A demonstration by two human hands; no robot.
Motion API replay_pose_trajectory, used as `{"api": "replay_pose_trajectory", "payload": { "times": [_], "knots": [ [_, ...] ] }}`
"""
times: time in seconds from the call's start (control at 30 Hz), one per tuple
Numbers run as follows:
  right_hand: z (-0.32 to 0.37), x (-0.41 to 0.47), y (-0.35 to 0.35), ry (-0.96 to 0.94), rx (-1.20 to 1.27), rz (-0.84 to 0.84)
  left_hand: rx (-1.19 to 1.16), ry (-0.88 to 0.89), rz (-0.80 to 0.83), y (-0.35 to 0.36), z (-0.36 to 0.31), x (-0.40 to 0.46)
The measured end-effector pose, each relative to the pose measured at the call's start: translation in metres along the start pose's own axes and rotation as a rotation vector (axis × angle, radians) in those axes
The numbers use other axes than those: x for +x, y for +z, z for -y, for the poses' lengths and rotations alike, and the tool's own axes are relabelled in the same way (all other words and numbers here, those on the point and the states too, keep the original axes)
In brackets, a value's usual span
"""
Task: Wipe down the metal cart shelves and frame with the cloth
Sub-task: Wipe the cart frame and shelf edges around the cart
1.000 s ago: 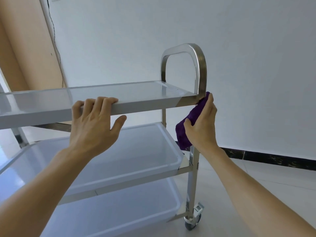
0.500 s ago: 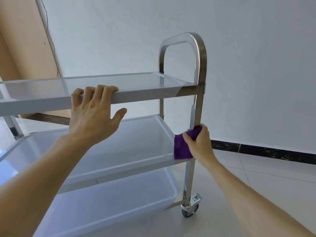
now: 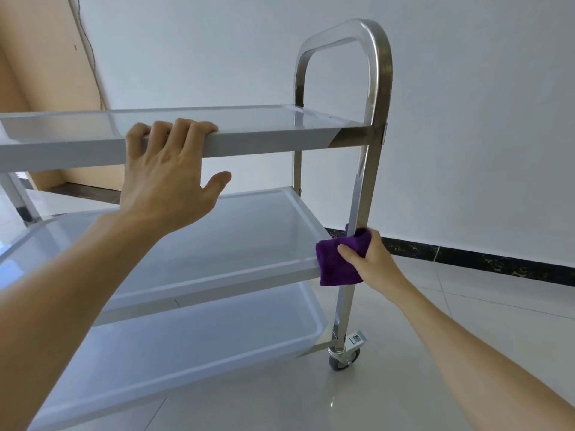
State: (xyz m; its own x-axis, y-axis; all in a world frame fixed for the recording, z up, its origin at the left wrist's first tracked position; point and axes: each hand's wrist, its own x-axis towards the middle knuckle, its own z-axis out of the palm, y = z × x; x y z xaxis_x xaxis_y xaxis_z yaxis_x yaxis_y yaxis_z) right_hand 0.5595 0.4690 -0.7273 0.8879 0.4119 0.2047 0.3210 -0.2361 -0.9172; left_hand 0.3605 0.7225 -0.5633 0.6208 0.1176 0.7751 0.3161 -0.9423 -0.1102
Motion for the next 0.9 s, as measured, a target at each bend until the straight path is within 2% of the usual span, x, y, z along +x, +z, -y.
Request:
{"api": "replay_pose_trajectory", "payload": {
  "times": [0.1,0.17,0.27,0.33,0.4,0.47,0.57,0.63,0.8,0.9],
  "knots": [
    [-0.006,0.001,-0.010,0.006,0.050,0.091,-0.038,0.016,-0.041,0.001,0.001,-0.001],
    [-0.008,0.001,-0.019,0.027,0.145,0.157,-0.114,0.032,-0.135,0.001,0.001,-0.006],
    [-0.016,0.000,-0.027,0.005,0.193,0.204,-0.241,0.171,-0.243,0.011,-0.007,-0.029],
    [-0.024,-0.001,-0.023,-0.030,0.138,0.191,-0.250,0.315,-0.099,0.028,-0.018,-0.055],
    [-0.032,0.000,-0.016,-0.075,0.085,0.139,-0.213,0.356,0.195,0.048,-0.028,-0.081],
    [-0.039,0.000,-0.011,-0.107,0.059,0.123,-0.207,0.258,0.450,0.068,-0.036,-0.100],
    [-0.046,0.000,-0.007,-0.136,0.037,0.155,-0.238,0.100,0.634,0.097,-0.041,-0.119],
    [-0.056,-0.002,-0.002,-0.148,0.026,0.128,-0.250,0.059,0.655,0.110,-0.048,-0.132],
    [-0.083,-0.012,0.032,-0.113,0.097,-0.099,-0.240,0.040,0.515,0.118,-0.056,-0.144],
    [-0.092,-0.015,0.062,-0.074,0.144,-0.334,-0.241,0.053,0.469,0.124,-0.055,-0.150]
  ]
}}
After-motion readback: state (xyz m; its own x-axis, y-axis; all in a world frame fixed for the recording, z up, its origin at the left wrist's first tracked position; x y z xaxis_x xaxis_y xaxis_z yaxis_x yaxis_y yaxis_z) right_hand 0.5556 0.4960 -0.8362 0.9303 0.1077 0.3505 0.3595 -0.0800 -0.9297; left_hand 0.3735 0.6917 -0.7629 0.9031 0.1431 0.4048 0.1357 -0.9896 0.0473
